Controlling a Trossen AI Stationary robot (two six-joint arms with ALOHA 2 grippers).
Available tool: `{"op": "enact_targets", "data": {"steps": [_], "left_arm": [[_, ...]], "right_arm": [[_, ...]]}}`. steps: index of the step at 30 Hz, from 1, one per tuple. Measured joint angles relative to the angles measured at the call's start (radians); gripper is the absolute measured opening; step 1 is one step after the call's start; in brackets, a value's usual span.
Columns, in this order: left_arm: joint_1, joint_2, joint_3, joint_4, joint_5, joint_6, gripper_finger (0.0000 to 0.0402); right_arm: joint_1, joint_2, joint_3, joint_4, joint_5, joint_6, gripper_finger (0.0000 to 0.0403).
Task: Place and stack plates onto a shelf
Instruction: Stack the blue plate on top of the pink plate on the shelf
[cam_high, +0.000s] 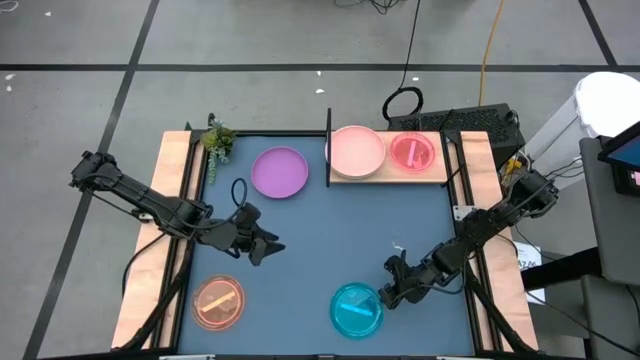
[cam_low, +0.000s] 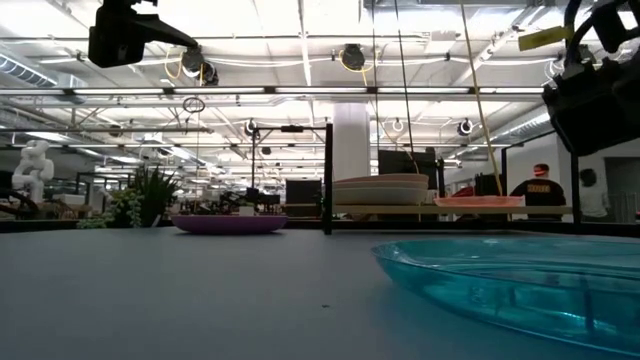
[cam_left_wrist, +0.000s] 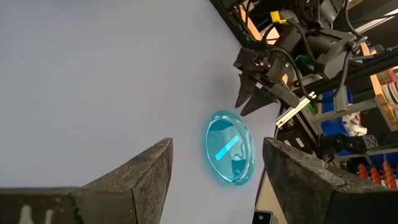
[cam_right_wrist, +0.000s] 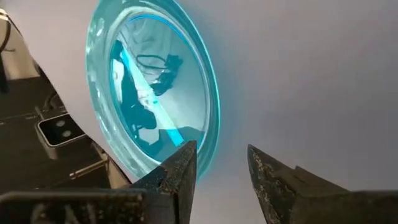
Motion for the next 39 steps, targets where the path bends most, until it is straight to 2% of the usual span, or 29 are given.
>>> {"op": "enact_targets", "data": {"steps": [5,16,20,27,33,39], "left_arm": [[0.0,0.0,0.0,0.0,0.0,0.0,0.0253],[0.0,0.0,0.0,-0.022,0.0,0.002,0.0253],[0.0,0.0,0.0,-0.024,0.0,0.001,0.0253],[0.0,0.0,0.0,-0.024,0.0,0.002,0.0253],[0.0,0.0,0.0,-0.03,0.0,0.006,0.0253],[0.0,0.0,0.0,-0.038,0.0,0.009,0.0253]], "right_arm": [[0.0,0.008,0.001,0.019,0.028,-0.001,0.0128],[-0.001,0.153,0.003,0.173,0.026,0.021,0.0126],[-0.001,0.176,0.001,0.193,0.026,0.026,0.01],[0.0,0.178,0.0,0.181,0.044,0.038,0.001],[0.0,0.159,0.0,0.178,0.048,0.057,0.0002],[-0.002,0.081,0.002,0.135,0.125,0.055,0.0]]}}
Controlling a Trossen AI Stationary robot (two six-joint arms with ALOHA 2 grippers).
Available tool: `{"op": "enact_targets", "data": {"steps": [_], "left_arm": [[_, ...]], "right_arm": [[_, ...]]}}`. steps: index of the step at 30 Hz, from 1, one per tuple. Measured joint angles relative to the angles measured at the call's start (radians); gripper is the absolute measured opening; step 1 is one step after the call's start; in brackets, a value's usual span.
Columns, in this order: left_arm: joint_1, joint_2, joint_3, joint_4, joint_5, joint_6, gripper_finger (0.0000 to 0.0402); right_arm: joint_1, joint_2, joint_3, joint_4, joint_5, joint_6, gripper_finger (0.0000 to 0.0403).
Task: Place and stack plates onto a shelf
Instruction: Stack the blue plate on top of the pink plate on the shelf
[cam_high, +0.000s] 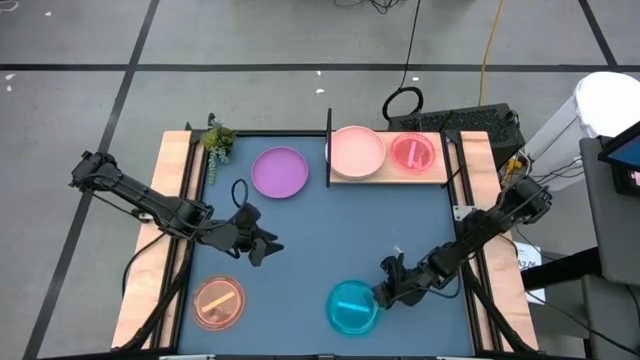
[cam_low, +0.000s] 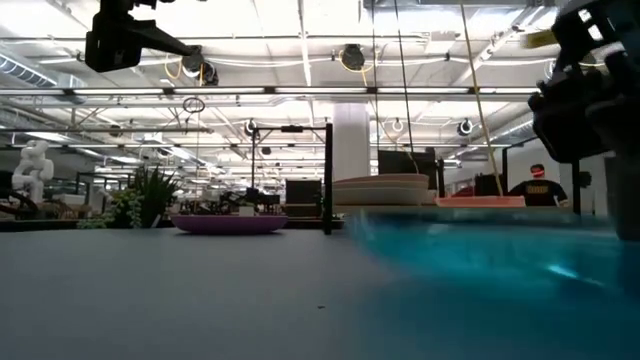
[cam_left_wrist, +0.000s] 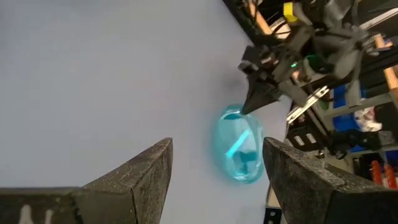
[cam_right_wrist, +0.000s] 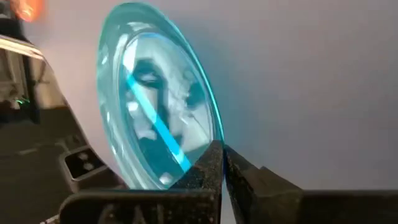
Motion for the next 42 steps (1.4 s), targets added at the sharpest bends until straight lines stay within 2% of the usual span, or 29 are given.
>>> {"op": "enact_targets", "data": {"steps": [9,25,33,42], "left_arm": [[0.0,0.0,0.0,-0.012,0.001,0.001,0.0253],[0.001,0.0,0.0,-0.012,0.001,0.023,0.0253],[0.001,0.0,0.0,-0.012,-0.017,0.002,0.0253],[0.019,0.0,0.0,0.015,-0.019,0.002,0.0253]], "right_arm": [[-0.006,-0.103,-0.002,-0.051,0.092,0.011,0.0],[-0.015,-0.346,-0.002,-0.051,0.426,-0.057,0.0],[-0.064,-0.447,-0.002,-0.048,0.5,-0.175,0.0],[-0.129,-0.524,-0.002,-0.046,0.503,-0.232,0.0]]}}
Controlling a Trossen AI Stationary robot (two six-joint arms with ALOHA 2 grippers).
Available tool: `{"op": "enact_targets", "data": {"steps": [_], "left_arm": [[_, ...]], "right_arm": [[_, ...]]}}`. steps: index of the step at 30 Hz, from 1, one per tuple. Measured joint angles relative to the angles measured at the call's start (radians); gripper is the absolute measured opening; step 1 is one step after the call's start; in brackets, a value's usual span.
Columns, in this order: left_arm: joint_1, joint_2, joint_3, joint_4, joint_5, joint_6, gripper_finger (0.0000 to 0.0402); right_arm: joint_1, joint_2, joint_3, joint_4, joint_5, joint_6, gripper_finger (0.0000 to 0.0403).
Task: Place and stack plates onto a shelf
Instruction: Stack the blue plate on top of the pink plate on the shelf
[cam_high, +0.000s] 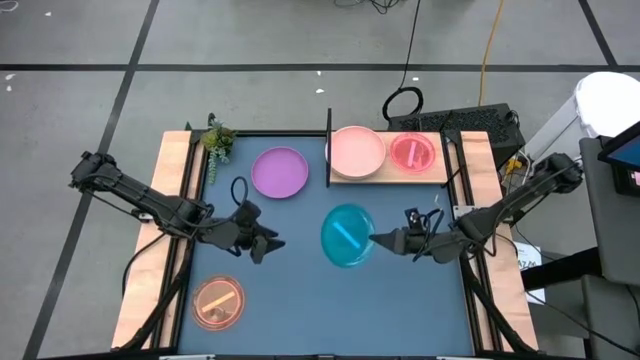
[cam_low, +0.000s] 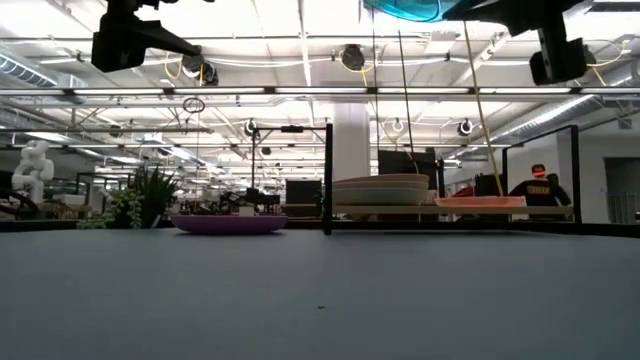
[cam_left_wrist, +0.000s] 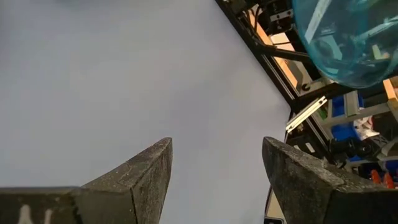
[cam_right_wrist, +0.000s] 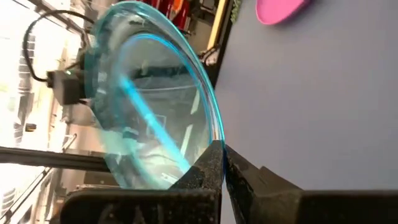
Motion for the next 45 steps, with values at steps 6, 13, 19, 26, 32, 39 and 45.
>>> {"op": "enact_targets", "data": {"steps": [6,13,19,26,32,39,45], "left_arm": [[0.019,0.0,0.0,0.002,0.0,0.005,0.0253],[0.046,0.0,0.0,0.003,0.0,0.016,0.0253],[0.081,0.0,-0.001,0.003,-0.002,0.087,0.0253],[0.124,0.0,-0.001,0.004,-0.002,0.218,0.0253],[0.163,0.0,-0.001,0.009,-0.001,0.315,0.0253],[0.197,-0.007,-0.001,0.015,0.008,0.359,0.0253],[0.208,-0.015,-0.001,0.025,0.009,0.387,0.0253]], "right_arm": [[-0.025,-0.051,0.0,-0.002,0.024,-0.095,0.0],[-0.063,-0.11,0.0,0.003,0.059,-0.135,0.0],[-0.095,-0.127,0.0,0.077,0.186,-0.134,0.0],[-0.146,-0.126,0.0,0.155,0.314,-0.133,0.0],[-0.179,-0.126,0.0,0.177,0.404,-0.133,0.0],[-0.187,-0.126,0.0,0.178,0.503,-0.14,0.0],[-0.187,-0.126,0.0,0.177,0.563,-0.161,0.0]]}}
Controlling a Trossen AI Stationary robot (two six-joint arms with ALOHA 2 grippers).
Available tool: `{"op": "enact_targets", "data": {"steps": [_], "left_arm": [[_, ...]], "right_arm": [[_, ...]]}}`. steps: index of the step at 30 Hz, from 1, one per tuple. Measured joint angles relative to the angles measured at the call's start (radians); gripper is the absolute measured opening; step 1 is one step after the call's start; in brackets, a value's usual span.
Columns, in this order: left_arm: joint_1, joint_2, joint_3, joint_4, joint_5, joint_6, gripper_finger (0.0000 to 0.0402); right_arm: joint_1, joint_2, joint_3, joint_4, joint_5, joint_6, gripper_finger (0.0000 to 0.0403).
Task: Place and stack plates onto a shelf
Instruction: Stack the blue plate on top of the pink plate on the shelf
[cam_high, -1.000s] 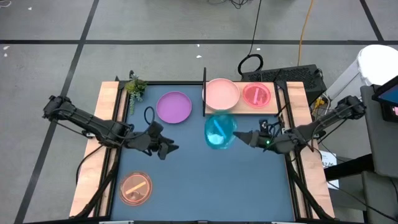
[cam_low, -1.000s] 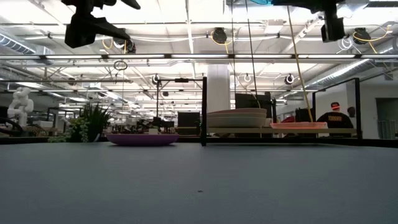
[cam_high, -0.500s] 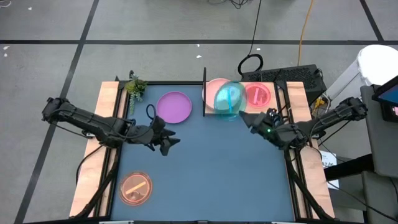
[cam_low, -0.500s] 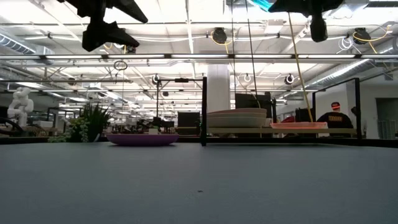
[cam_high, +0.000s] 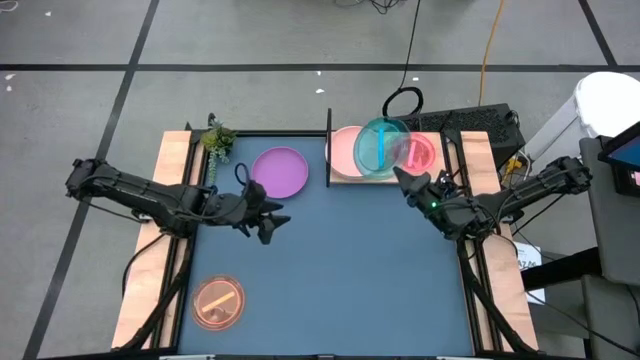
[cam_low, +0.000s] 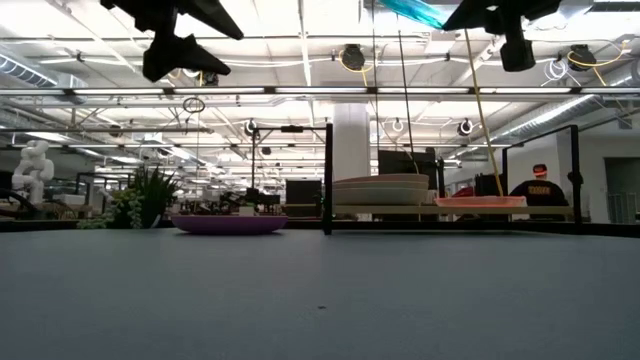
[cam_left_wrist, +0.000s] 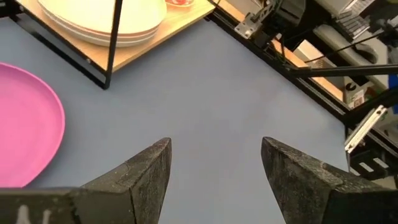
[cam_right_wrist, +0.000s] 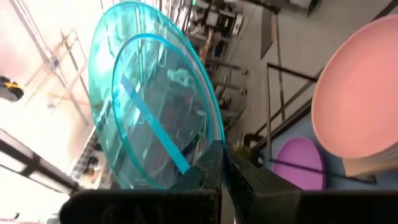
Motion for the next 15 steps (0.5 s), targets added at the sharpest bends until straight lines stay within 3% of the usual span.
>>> {"op": "enact_targets", "data": {"steps": [8,15], "left_arm": [[0.025,-0.003,0.0,0.016,-0.001,-0.005,0.0253],[0.04,-0.003,0.0,0.025,-0.003,0.003,0.0253]], "right_arm": [[-0.022,-0.007,0.0,-0.011,0.136,-0.028,0.0],[-0.101,-0.013,0.0,-0.03,0.141,-0.019,0.0]]}}
